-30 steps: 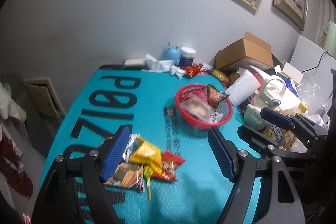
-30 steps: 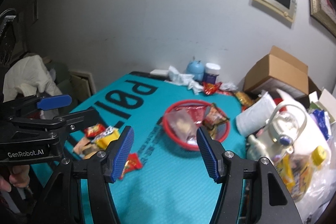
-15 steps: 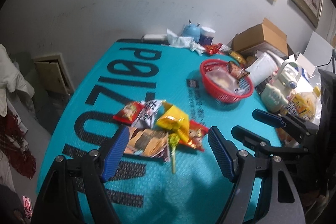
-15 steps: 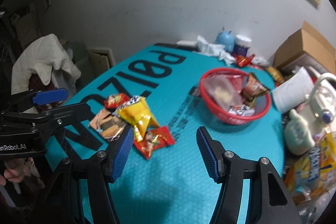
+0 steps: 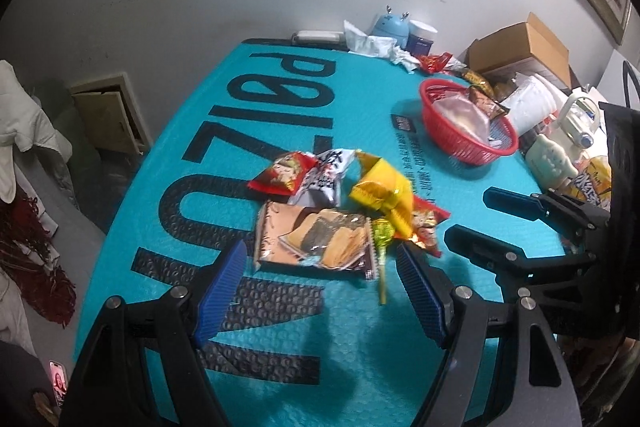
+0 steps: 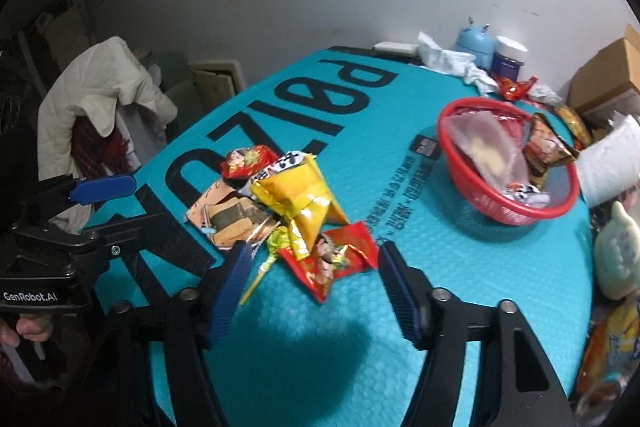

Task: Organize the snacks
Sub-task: 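Grasp the yellow chip bag with the right gripper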

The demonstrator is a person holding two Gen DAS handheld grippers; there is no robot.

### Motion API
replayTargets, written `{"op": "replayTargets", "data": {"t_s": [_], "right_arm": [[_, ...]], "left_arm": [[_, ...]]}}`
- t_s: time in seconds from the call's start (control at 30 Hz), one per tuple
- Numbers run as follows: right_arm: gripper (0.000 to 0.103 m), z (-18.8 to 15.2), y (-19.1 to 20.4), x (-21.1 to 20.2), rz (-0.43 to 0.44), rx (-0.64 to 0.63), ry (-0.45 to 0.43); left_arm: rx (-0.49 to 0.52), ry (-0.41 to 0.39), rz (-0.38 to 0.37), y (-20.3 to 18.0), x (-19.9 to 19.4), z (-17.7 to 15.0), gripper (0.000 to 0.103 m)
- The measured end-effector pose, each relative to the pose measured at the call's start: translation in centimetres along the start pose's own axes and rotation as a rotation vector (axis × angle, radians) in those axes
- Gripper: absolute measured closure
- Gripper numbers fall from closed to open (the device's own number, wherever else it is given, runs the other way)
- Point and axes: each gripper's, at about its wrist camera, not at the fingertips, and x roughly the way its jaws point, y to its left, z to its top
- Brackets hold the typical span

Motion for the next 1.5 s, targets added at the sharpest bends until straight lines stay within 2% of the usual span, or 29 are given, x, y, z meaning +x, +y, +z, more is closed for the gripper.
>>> {"op": "replayTargets", "data": {"t_s": [0.43,0.57,0.67,0.77,0.8,0.83,0.9,0.93,1.17,1.5], "right_arm": [[0.031,2.2,-0.5,4.8,0.054,-0.016,0.068],[0.031,3.1,-0.4,6.2,0.075,-0.056,0.074],[0.025,3.7,-0.2,7.5,0.107,-0.102,0.09],[0.025,3.9,-0.3,8.9,0.132,-0.115,0.122],[0.028,3.9,-0.3,9.2,0.141,-0.115,0.128],[0.044,3.8,-0.4,9.4,0.146,-0.111,0.135],[0.058,3.7,-0.7,9.7,0.126,-0.102,0.148],[0.06,3.5,-0.9,9.7,0.126,-0.096,0.149],[0.061,3.2,-2.2,7.7,0.105,-0.029,0.104],[0.061,1.9,-3.3,4.2,0.107,0.009,0.061]], "left_arm": [[-0.054,0.064,-0.038,2.2,3.4,0.8,0.026],[-0.056,0.07,-0.032,2.7,4.0,1.3,0.026],[-0.067,0.08,-0.042,3.1,4.6,1.6,0.026],[-0.081,0.093,-0.046,3.4,5.3,1.8,0.026],[-0.084,0.099,-0.042,3.5,5.6,1.8,0.026],[-0.086,0.105,-0.04,3.5,5.8,1.8,0.026],[-0.088,0.124,-0.039,3.6,6.4,1.7,0.026],[-0.089,0.132,-0.038,3.6,6.7,1.6,0.026],[-0.105,0.174,-0.08,3.2,7.8,0.7,0.026],[-0.045,0.19,-0.162,0.6,7.1,-0.3,0.026]]}}
